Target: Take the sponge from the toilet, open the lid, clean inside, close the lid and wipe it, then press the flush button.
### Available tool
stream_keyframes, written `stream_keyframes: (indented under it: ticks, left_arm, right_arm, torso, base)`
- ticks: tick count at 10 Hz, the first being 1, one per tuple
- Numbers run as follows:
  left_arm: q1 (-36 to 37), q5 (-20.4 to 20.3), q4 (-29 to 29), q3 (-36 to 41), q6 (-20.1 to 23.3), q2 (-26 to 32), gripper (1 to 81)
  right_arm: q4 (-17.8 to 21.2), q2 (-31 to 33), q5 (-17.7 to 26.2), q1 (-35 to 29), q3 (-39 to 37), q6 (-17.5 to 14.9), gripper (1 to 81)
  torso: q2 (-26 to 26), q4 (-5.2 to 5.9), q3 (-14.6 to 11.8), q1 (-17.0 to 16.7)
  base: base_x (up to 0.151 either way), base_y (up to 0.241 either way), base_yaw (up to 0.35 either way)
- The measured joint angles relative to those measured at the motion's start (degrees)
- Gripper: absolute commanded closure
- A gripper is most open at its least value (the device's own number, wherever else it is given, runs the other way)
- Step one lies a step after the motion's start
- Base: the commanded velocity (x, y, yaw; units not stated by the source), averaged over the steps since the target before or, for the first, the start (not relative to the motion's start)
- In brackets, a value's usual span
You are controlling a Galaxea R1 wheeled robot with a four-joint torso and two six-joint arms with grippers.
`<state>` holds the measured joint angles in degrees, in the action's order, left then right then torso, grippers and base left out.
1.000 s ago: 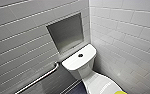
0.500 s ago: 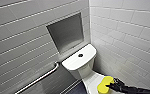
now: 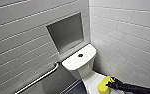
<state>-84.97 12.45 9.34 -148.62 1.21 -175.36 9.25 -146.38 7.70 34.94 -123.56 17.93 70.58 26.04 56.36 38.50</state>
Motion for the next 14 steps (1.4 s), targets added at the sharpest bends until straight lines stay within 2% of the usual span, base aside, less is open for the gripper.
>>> stream_keyframes:
  ticks: [3, 5, 7, 10, 12, 14]
  left_arm:
    - [-0.52, 0.17, -0.06, 0.02, 0.0, 0.37, 1.0]
    - [-0.95, 0.43, -0.06, -0.04, 0.0, 0.61, 1.0]
    - [-0.95, 0.45, -0.09, 0.02, -0.02, 0.57, 1.0]
    - [-0.94, 0.63, -0.09, 0.02, -0.02, 0.8, 1.0]
    - [-0.95, 0.65, -0.09, 0.02, 0.0, 0.78, 1.0]
    - [-0.95, 0.63, -0.09, 0.02, 0.0, 0.77, 1.0]
  right_arm:
    - [1.55, -3.06, -3.83, 0.12, -11.11, 7.08, 81.1]
    - [2.4, -3.56, -7.49, 1.13, -15.17, 10.78, 81.1]
    - [2.65, -3.28, -15.36, 5.55, -15.45, 12.24, 81.1]
    - [2.65, 0.16, -28.12, 13.87, -10.91, 15.1, 81.1]
    - [1.88, 1.84, -37.47, 20.26, -8.9, 19.3, 81.1]
    - [-0.09, 4.29, -44.41, 26.36, -6.21, 22.88, 81.1]
  torso:
    - [0.0, 0.0, 0.0, 0.0]
    - [0.0, 0.0, 0.0, 0.0]
    - [0.0, 0.0, 0.0, 0.0]
    - [0.02, 0.0, 0.0, 0.0]
    - [0.02, 0.0, -0.02, 0.0]
    - [0.02, 0.0, -0.02, 0.0]
  base:
    - [0.0, 0.0, 0.0]
    - [0.0, 0.0, 0.0]
    - [0.0, 0.0, 0.0]
    - [0.0, 0.0, 0.0]
    - [0.0, 0.0, 0.0]
    - [0.0, 0.0, 0.0]
